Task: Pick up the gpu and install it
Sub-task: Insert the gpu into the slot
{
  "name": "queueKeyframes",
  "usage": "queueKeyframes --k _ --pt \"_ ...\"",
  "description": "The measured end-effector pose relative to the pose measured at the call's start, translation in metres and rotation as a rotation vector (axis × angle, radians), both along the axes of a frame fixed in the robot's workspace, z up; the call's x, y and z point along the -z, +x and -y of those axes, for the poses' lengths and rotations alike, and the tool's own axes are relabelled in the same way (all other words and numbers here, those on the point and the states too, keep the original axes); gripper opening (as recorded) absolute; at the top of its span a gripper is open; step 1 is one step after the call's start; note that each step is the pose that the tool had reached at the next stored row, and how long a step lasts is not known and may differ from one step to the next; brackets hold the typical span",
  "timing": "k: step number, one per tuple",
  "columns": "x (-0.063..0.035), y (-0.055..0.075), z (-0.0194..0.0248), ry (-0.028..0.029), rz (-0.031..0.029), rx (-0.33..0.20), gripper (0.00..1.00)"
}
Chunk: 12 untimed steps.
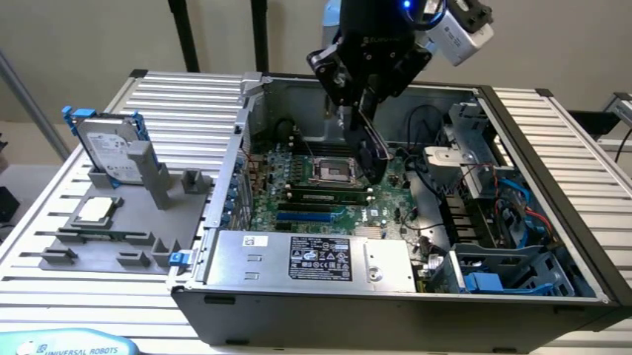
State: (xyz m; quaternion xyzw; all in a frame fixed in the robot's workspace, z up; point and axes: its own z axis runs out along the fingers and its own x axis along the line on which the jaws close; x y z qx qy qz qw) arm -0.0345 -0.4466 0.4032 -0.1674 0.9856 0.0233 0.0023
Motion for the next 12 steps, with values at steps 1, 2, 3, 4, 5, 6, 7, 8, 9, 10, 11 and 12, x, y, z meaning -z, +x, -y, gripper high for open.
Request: queueKeyframes --k 1,2,3,4,5,6,7,8,9,10,11,12 --pt "0.0010 0.000 0.0000 0.0000 0.0000 -0.018 0.27" --pt "0.0020 0.000 0.0000 -0.0001 0.0000 -0.036 0.27" --pt "0.0030 0.000 0.0000 0.0000 0.0000 -0.055 0.27" --pt "0.0040 0.000 0.0000 -0.0001 0.0000 -0.073 0.27" --pt "0.0050 0.000 0.0000 0.0000 0.0000 -0.092 0.27" --pt "0.0059 0.000 0.0000 0.0001 0.0000 -0.108 0.27" --pt "0.0069 0.000 0.0000 0.0000 0.0000 -0.127 0.27" --pt "0.0079 0.000 0.0000 0.0001 0.0001 -0.145 0.27" --pt "0.0089 0.000 0.0000 0.0000 0.0000 -0.164 0.27" --pt "0.0099 0.000 0.0000 -0.0001 0.0000 -0.182 0.27" --pt "0.0109 0.000 0.0000 -0.0001 0.0000 -0.200 0.27" --pt "0.0118 0.000 0.0000 0.0000 0.0000 -0.218 0.27"
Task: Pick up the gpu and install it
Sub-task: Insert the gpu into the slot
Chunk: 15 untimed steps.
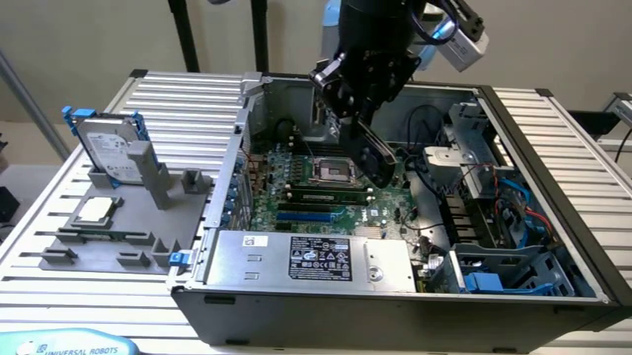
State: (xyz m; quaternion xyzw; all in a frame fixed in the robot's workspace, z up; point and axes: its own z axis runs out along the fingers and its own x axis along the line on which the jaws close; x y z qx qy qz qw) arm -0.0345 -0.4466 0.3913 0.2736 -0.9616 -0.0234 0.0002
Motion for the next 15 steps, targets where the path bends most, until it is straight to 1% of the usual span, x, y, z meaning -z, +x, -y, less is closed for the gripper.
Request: queueKeyframes --k 15 --pt "0.0139 0.000 0.0000 0.0001 0.0007 -0.273 0.27"
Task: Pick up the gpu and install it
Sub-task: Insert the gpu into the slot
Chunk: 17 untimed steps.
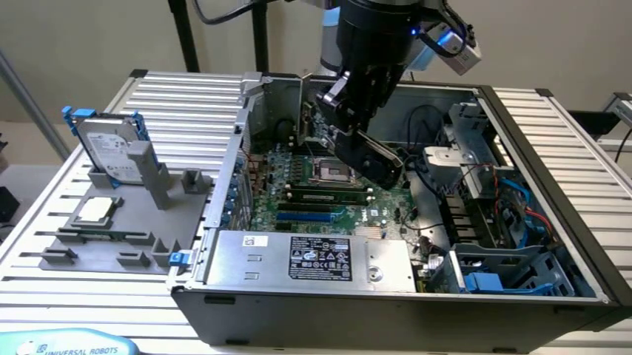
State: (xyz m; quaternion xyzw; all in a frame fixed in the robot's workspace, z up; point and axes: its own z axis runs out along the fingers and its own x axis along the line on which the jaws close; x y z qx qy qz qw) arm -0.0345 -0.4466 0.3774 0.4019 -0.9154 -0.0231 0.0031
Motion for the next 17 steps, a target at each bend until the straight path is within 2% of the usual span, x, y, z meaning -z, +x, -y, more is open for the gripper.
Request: queueKeyframes --k 17 --pt "0.0146 0.000 0.0000 -0.0001 0.0010 -0.310 0.27"
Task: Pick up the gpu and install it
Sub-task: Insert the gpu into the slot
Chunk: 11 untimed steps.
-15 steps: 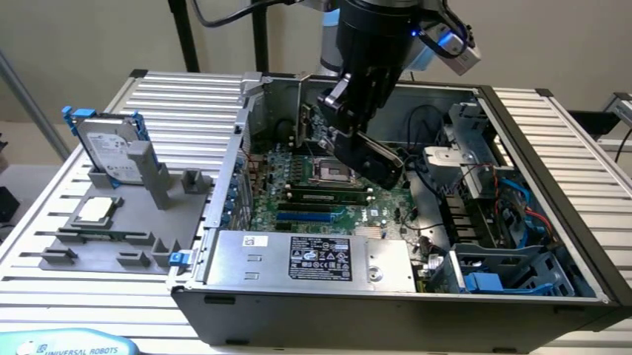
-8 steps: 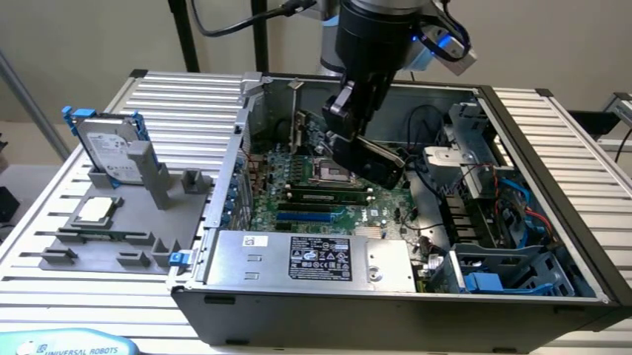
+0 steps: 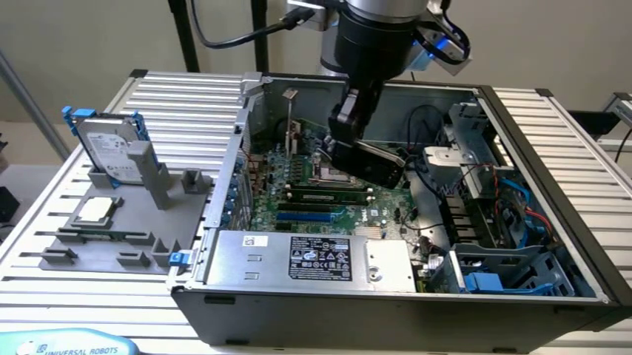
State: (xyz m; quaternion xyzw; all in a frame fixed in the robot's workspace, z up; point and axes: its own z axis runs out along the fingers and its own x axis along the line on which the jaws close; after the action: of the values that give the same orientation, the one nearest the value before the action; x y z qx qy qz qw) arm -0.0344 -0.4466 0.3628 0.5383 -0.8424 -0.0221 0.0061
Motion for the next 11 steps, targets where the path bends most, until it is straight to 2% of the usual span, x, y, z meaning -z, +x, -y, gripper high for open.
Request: queueKeyframes --k 11 --pt "0.0089 0.0000 0.0000 0.0000 0.0013 -0.200 0.27"
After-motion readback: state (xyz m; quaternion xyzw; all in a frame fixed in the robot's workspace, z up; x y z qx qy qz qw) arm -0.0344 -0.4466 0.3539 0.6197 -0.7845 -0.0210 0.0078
